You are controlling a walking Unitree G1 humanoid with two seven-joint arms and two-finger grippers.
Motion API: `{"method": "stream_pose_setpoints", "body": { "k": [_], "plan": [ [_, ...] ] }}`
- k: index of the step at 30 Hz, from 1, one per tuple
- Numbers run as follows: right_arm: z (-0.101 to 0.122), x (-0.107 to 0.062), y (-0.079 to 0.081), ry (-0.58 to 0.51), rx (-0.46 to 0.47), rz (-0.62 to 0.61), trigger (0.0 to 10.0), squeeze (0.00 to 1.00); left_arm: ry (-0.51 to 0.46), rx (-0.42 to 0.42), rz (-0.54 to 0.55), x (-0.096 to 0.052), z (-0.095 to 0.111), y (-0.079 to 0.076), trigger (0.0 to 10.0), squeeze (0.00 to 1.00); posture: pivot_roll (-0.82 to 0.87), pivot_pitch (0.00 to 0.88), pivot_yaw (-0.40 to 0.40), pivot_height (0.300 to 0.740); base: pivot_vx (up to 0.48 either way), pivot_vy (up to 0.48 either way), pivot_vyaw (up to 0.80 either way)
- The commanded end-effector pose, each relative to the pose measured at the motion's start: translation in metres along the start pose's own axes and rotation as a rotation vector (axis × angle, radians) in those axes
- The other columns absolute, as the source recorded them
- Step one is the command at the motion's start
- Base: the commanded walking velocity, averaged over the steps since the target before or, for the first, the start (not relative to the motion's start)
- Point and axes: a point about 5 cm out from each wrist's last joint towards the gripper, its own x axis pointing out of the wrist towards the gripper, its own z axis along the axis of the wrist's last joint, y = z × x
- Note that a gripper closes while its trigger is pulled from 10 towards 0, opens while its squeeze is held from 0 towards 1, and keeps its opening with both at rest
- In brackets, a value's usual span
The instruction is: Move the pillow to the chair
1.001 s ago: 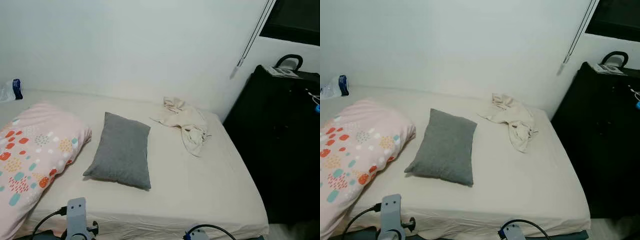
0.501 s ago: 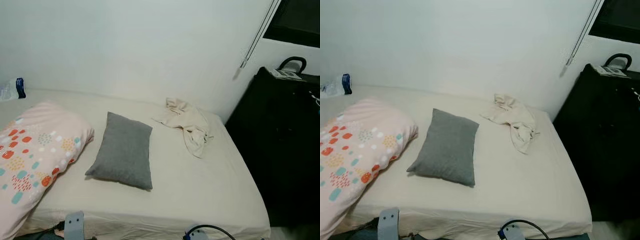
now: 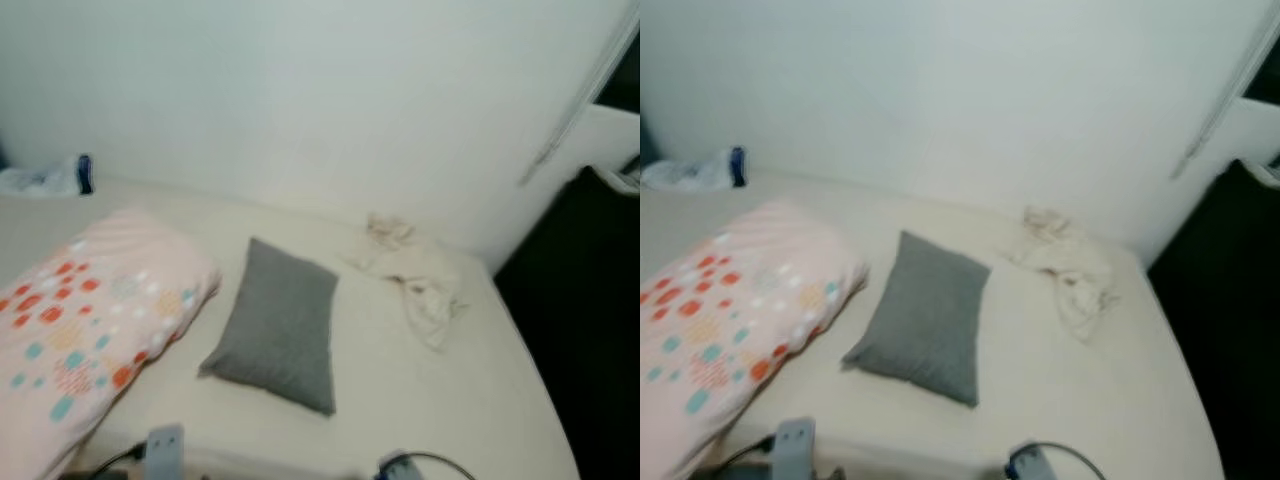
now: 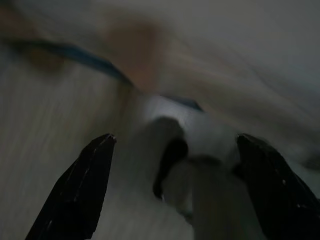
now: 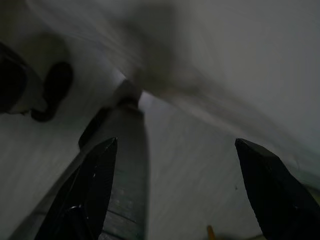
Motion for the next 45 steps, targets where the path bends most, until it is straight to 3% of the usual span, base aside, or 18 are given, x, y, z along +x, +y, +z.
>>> {"method": "stream_pose_setpoints", "body": {
  "k": [1, 14, 19, 21, 24, 25, 26, 30, 36, 45],
  "plan": [
    [-0.014, -0.003, -0.013, 0.043, 0.012, -0.034, 10.0, 0.00, 0.007, -0.006, -0.055, -0.001, -0.001, -0.017, 10.0, 0.00, 0.18, 0.000, -0.151, 0.740, 0.000, 0.000, 0.00],
    [-0.016, -0.003, -0.015, 0.041, 0.042, -0.081, 10.0, 0.00, -0.025, 0.060, -0.098, 0.000, 0.006, -0.021, 10.0, 0.00, 0.18, 0.000, -0.143, 0.740, 0.000, 0.000, 0.00],
    [-0.019, -0.004, -0.018, 0.032, 0.172, -0.166, 10.0, 0.00, -0.112, 0.022, -0.136, 0.004, 0.028, -0.025, 10.0, 0.00, 0.17, 0.000, -0.134, 0.740, 0.000, 0.000, 0.00],
    [-0.022, -0.005, -0.019, 0.030, 0.265, -0.221, 10.0, 0.00, -0.212, 0.000, -0.167, 0.006, 0.055, -0.028, 10.0, 0.00, 0.17, 0.000, -0.134, 0.726, 0.000, 0.000, 0.00],
    [-0.023, -0.005, -0.019, 0.027, 0.294, -0.234, 10.0, 0.00, -0.257, -0.011, -0.173, 0.006, 0.067, -0.028, 10.0, 0.00, 0.17, 0.000, -0.134, 0.716, 0.000, 0.000, 0.00],
    [-0.020, -0.008, -0.036, 0.017, 0.288, -0.257, 10.0, 0.00, -0.283, -0.020, -0.175, 0.007, 0.075, -0.028, 10.0, 0.00, 0.16, 0.000, -0.132, 0.711, 0.000, 0.000, 0.00],
    [-0.014, -0.014, -0.060, -0.001, 0.282, -0.282, 10.0, 0.00, -0.355, -0.053, -0.181, 0.006, 0.095, -0.028, 10.0, 0.00, 0.16, 0.000, -0.132, 0.701, 0.000, 0.000, 0.00],
    [-0.008, -0.016, -0.066, -0.019, 0.279, -0.280, 10.0, 0.00, -0.441, -0.119, -0.207, 0.004, 0.119, -0.030, 10.0, 0.00, 0.16, 0.000, -0.132, 0.681, 0.000, 0.000, 0.00],
    [-0.004, -0.015, -0.064, -0.036, 0.285, -0.269, 10.0, 0.00, -0.482, -0.138, -0.270, 0.002, 0.129, -0.039, 10.0, 0.00, 0.16, 0.000, -0.130, 0.661, 0.000, 0.000, 0.00],
    [-0.003, -0.014, -0.061, -0.054, 0.306, -0.250, 10.0, 0.00, -0.506, -0.142, -0.476, -0.005, 0.134, -0.069, 10.0, 0.00, 0.14, 0.000, -0.116, 0.661, 0.000, 0.000, 0.00]
  ]
}}
